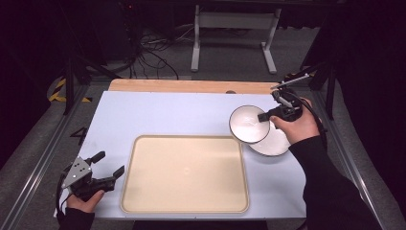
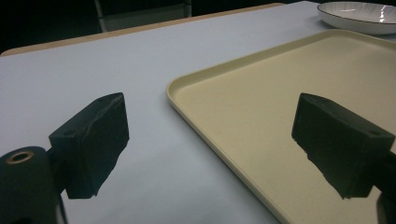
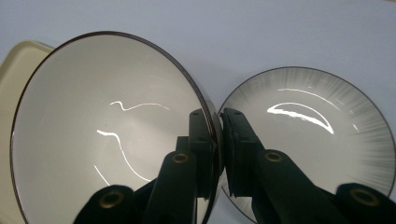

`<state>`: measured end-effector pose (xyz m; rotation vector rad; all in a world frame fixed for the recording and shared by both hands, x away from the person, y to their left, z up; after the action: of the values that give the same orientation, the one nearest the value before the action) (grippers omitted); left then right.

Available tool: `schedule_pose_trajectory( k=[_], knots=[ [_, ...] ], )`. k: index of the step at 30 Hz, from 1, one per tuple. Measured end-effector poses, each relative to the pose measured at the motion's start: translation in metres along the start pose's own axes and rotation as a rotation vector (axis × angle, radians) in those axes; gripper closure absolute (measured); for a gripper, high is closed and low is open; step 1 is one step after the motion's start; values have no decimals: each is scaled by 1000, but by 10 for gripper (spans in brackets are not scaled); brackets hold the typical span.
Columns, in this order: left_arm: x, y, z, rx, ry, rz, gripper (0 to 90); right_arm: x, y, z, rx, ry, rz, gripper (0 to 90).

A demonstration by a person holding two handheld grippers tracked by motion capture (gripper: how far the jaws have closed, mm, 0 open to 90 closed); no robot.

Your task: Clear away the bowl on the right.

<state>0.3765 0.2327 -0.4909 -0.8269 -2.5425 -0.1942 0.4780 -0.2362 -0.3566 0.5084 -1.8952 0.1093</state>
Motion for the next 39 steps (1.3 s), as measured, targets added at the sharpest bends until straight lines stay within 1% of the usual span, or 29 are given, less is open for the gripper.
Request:
schedule_pose_trajectory(
  k=[5,10,11,12,13,20,24,25,26,28,31,34,39],
  knots=[
    [0,0,0,-1,3,1,119,-5,19,1,17,15,-28,826],
    [1,0,0,2,-3,1,119,-9,37,1,50,19,-48,827],
    [1,0,0,2,-3,1,119,-9,37,1,50,19,-48,827],
    [1,0,0,2,-3,1,119,-10,41,1,59,17,-55,826],
    [1,0,0,1,-3,2,119,-12,49,1,68,17,-68,826],
    [1,-1,0,1,-5,5,119,-18,77,1,125,17,-102,826],
    [1,-1,-1,-1,-5,7,119,-23,90,1,131,7,-128,826],
    [1,-1,-1,-1,-5,7,119,-23,90,1,131,7,-128,826],
    [1,-1,-1,0,-6,9,119,-25,97,1,119,-1,-138,826],
    [1,-1,-1,-1,-7,10,119,-26,99,0,121,-3,-141,826],
    [1,-1,-1,-1,-8,10,119,-28,108,-1,118,-6,-160,826],
    [2,-1,-1,-2,-8,10,119,-30,115,0,128,-5,-175,826],
    [2,-1,-1,-2,-8,12,119,-36,124,0,148,7,-177,826]
  ],
)
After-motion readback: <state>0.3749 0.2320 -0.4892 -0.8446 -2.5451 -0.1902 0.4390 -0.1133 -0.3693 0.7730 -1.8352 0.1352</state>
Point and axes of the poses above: each handheld gripper's, and its own axes: x roughly backward along the jaws, z roughly out of its underside, y roughly to its left, the point moved 9 cm from there along -x, roughly forward along the jaws, and after that the axes turned 9 degrees about y, right-handed, at the moved point
